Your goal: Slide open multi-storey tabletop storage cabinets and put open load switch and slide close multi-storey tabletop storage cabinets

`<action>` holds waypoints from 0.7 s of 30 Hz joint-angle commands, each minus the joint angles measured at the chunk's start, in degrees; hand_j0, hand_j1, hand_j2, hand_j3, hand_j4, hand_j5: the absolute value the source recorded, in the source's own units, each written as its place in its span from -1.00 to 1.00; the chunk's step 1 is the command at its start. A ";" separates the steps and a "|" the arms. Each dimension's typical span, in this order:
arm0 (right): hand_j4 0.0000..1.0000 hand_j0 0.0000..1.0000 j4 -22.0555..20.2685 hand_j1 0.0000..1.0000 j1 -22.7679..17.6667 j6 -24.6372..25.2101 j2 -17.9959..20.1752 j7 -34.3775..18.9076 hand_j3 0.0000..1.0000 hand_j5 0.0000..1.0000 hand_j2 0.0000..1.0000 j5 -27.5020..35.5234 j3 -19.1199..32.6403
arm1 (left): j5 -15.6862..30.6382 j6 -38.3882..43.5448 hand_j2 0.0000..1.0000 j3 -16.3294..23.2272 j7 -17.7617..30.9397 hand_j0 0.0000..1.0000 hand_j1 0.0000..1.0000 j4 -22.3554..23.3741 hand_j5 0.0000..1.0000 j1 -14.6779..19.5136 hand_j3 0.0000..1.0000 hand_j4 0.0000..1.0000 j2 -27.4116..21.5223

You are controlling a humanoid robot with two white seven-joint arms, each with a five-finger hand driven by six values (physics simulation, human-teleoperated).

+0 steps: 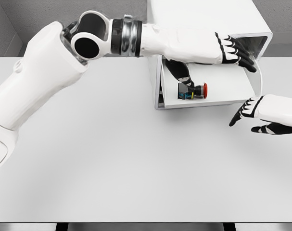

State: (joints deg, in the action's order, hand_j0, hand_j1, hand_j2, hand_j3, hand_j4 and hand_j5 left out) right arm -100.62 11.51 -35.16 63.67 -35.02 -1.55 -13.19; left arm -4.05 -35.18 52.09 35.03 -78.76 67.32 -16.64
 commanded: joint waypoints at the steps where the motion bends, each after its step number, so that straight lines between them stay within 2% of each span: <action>1: 0.37 0.37 -0.01 0.37 0.00 0.16 -0.30 0.02 0.37 0.37 0.37 0.40 -0.87 | 5.28 0.18 1.00 -0.15 -0.03 1.00 1.00 -6.23 1.00 0.00 1.00 1.00 -9.10; 4: 0.38 0.38 -0.01 0.38 1.14 0.16 -0.92 0.02 0.38 0.38 0.38 0.40 -1.31 | 5.46 0.18 1.00 -0.50 -0.03 1.00 1.00 -11.50 1.00 -3.86 1.00 1.00 -19.12; 7: 0.38 0.38 0.25 0.38 5.18 0.16 -1.97 0.02 0.38 0.38 0.38 0.14 -6.05 | 5.46 0.18 1.00 -0.41 -0.03 1.00 1.00 -17.13 1.00 -5.62 1.00 1.00 -26.25; 10: 0.38 0.38 0.51 0.38 6.50 0.16 -2.85 0.02 0.38 0.38 0.38 -0.91 -7.11 | 5.28 0.18 1.00 -0.33 -0.03 1.00 1.00 -17.40 1.00 -8.61 1.00 1.00 -27.04; 16: 0.41 0.41 1.92 0.41 10.37 0.16 -4.61 0.02 0.41 0.41 0.41 -1.97 -10.54 | 4.58 0.18 1.00 0.03 -0.03 1.00 1.00 -14.76 1.00 -8.70 1.00 1.00 -27.39; 21: 0.41 0.41 3.68 0.41 10.81 0.16 -5.40 0.02 0.41 0.41 0.41 -2.76 -10.71 | 4.49 0.18 1.00 1.78 -0.03 1.00 1.00 -12.12 1.00 -8.53 1.00 1.00 -27.48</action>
State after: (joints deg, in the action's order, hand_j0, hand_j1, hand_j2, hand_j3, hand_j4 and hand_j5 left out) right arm -97.54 22.59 -35.12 58.53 -35.01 -4.25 -23.57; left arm 0.08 -35.17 53.28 35.03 -92.01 58.80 -43.97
